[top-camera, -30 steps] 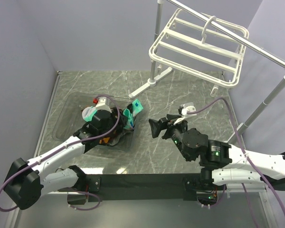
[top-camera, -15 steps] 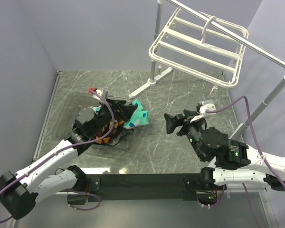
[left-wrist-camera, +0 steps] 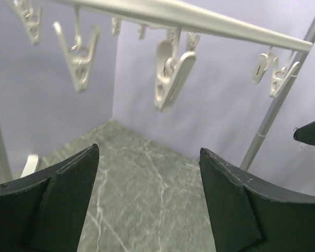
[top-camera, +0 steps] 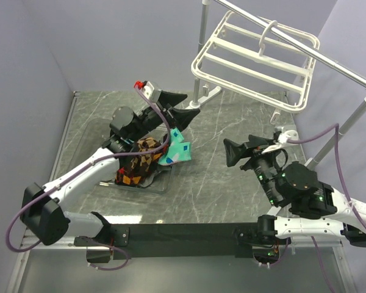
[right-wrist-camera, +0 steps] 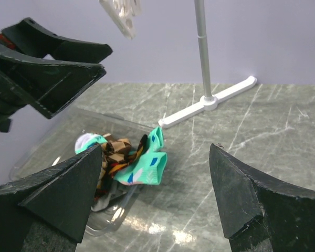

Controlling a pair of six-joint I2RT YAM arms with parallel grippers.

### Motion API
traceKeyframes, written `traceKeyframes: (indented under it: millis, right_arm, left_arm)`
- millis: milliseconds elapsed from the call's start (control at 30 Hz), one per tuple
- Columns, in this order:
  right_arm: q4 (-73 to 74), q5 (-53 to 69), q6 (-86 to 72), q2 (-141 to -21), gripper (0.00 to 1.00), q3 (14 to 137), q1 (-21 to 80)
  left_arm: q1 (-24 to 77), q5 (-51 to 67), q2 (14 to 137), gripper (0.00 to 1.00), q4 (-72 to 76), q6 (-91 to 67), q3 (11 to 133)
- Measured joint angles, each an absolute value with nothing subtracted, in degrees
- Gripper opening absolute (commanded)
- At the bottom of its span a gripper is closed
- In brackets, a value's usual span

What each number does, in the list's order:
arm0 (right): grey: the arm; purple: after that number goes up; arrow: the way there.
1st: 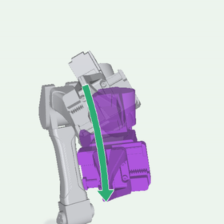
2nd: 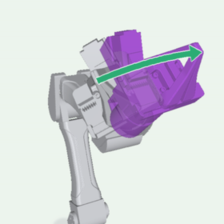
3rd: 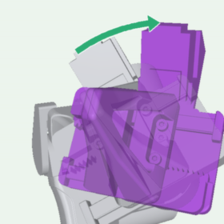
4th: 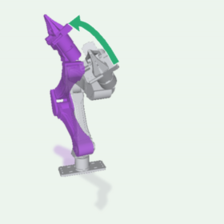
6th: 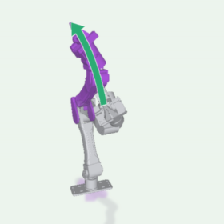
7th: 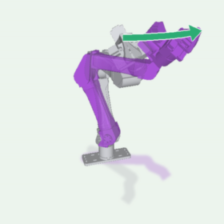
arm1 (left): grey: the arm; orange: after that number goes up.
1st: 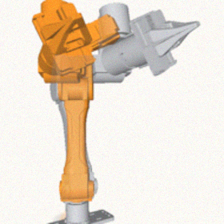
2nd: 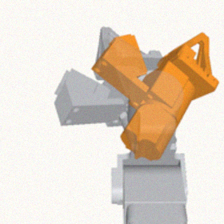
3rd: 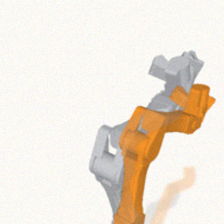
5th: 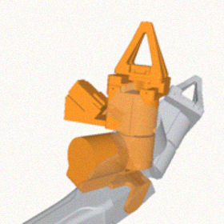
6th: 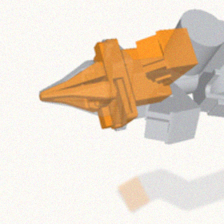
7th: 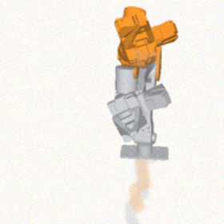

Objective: Clip the socks to the hanger
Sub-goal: Open the clamp at the hanger.

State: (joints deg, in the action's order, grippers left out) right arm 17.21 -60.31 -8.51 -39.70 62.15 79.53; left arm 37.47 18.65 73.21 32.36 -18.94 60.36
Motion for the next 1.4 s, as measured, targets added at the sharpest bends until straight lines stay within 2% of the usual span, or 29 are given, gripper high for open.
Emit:
traceKeyframes:
  millis: [300,533,733,933,1300,1333,1400]
  right_arm:
    - [16.01,-60.77,-7.33,-37.32,0.88,61.63,79.53]
    - [15.90,-60.82,-7.11,-37.67,0.88,61.41,79.53]
    - [15.92,-60.82,-7.16,-37.60,0.88,61.34,79.53]
    - [15.86,-60.80,-6.94,-37.28,0.88,61.34,79.53]
    - [12.88,-60.53,-4.60,-37.15,0.88,60.64,79.53]
    - [12.47,-60.45,-4.36,-37.23,0.88,60.64,79.53]
    - [11.44,-60.29,-3.88,-37.50,0.88,60.62,79.53]
  left_arm:
    - [39.40,21.21,78.65,0.80,37.87,-18.96,64.23]
    - [45.45,13.78,79.88,0.77,38.09,-15.64,67.42]
    - [45.45,8.71,82.13,0.74,38.41,-15.55,70.06]
    - [45.47,6.98,85.19,0.65,38.28,-15.73,72.84]
    - [45.47,6.63,85.76,0.37,40.91,-15.55,72.38]
    - [45.47,6.72,85.76,0.32,41.41,-15.53,72.20]
    - [45.47,6.87,85.76,0.30,42.09,-15.44,71.61]
